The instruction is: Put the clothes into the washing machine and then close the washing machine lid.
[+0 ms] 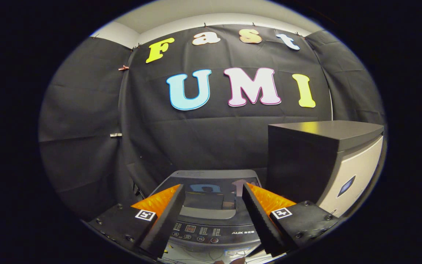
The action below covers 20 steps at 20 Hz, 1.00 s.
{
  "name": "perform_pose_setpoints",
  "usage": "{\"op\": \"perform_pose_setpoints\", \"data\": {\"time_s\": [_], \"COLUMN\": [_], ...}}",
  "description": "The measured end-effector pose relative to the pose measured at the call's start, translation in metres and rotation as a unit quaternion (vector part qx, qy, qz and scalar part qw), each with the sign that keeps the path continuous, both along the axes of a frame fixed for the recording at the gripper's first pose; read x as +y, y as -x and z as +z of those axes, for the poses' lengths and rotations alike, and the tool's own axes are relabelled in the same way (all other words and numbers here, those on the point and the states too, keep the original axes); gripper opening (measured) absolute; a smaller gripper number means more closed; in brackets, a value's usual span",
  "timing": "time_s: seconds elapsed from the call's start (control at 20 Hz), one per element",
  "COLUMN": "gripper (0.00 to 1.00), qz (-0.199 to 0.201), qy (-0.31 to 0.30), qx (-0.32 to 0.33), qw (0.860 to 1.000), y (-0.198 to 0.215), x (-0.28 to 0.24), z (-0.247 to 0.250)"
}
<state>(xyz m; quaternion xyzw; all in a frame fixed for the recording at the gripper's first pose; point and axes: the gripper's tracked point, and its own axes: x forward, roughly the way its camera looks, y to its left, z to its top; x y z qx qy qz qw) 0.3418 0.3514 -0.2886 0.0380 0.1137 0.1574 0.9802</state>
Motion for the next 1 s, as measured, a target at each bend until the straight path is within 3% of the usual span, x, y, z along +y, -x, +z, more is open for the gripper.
{"op": "perform_pose_setpoints", "data": {"time_s": [1.0], "gripper": [0.98], "qz": [-0.055], "qy": [0.014], "qx": [-0.057], "qw": [0.997], "y": [0.063], "x": [-0.133], "z": [0.167]}}
